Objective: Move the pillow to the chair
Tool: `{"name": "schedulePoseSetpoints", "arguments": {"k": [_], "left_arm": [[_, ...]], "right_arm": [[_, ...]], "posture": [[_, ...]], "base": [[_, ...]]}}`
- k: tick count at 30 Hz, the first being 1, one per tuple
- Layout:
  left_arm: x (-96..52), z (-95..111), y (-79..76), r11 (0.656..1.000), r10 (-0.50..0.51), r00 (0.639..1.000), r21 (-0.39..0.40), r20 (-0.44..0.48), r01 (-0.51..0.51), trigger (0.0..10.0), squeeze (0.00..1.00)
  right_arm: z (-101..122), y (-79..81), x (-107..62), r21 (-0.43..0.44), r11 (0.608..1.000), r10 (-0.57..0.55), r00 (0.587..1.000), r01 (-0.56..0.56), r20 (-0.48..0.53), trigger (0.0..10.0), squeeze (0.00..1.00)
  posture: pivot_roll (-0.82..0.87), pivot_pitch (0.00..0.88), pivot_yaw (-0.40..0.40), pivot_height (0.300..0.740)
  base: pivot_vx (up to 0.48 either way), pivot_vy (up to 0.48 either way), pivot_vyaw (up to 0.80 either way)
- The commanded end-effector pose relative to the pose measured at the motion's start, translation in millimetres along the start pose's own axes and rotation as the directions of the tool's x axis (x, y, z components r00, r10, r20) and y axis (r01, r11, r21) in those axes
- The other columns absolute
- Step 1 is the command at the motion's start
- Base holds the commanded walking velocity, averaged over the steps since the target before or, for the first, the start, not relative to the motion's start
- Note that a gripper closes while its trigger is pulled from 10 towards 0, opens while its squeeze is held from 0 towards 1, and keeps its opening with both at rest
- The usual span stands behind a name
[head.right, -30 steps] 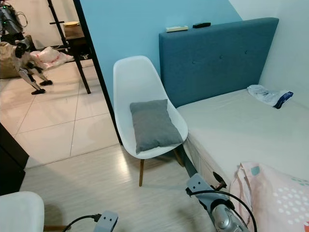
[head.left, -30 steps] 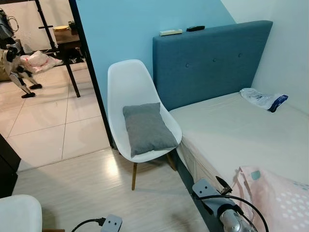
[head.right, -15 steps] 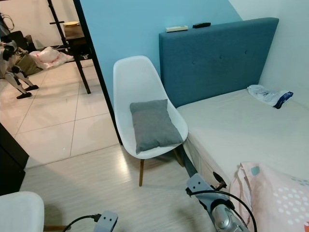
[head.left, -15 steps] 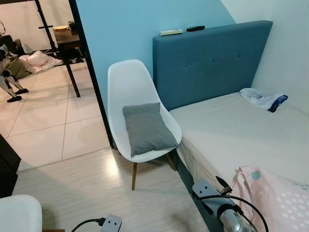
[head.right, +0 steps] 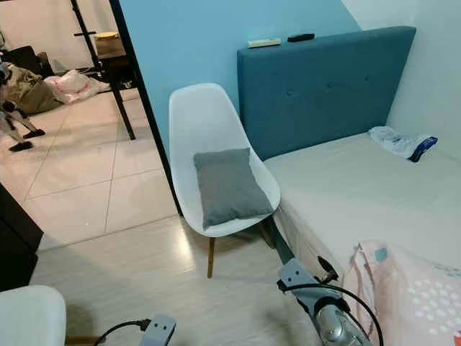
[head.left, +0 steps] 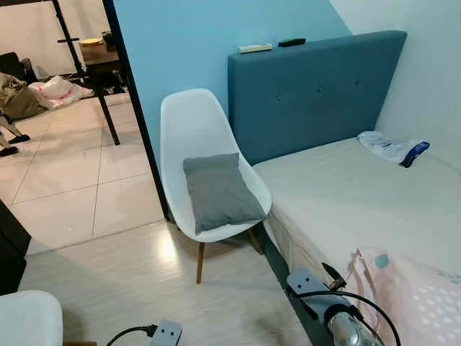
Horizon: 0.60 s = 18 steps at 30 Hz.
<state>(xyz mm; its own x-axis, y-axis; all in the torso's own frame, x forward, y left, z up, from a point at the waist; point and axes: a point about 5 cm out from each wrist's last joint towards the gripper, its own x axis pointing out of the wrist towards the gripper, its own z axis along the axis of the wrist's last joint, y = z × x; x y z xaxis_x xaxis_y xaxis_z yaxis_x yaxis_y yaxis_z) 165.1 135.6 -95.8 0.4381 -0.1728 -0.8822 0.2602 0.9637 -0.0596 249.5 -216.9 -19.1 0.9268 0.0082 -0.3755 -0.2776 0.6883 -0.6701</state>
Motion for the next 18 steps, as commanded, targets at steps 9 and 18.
{"name": "schedulePoseSetpoints", "arguments": {"k": [9, 18], "left_arm": [[-0.2, 1.7, 3.2, 1.0, 0.011, 1.0, 0.005, -0.004, -0.011, 10.0, 0.0], [-0.1, 0.4, 1.8, 1.0, 0.009, 1.0, -0.001, -0.004, -0.009, 10.0, 0.0]], "right_arm": [[1.9, 2.3, 1.2, 0.019, 1.0, -0.002, 1.0, 0.002, -0.007, 10.0, 0.0], [1.1, 2.3, 0.5, 0.019, 1.0, -0.002, 1.0, 0.002, -0.005, 10.0, 0.0]], "posture": [[-0.07, 0.0, 0.024, 0.74], [-0.07, 0.0, 0.025, 0.74]], "base": [[0.0, 0.0, 0.0], [0.0, 0.0, 0.0]]}}
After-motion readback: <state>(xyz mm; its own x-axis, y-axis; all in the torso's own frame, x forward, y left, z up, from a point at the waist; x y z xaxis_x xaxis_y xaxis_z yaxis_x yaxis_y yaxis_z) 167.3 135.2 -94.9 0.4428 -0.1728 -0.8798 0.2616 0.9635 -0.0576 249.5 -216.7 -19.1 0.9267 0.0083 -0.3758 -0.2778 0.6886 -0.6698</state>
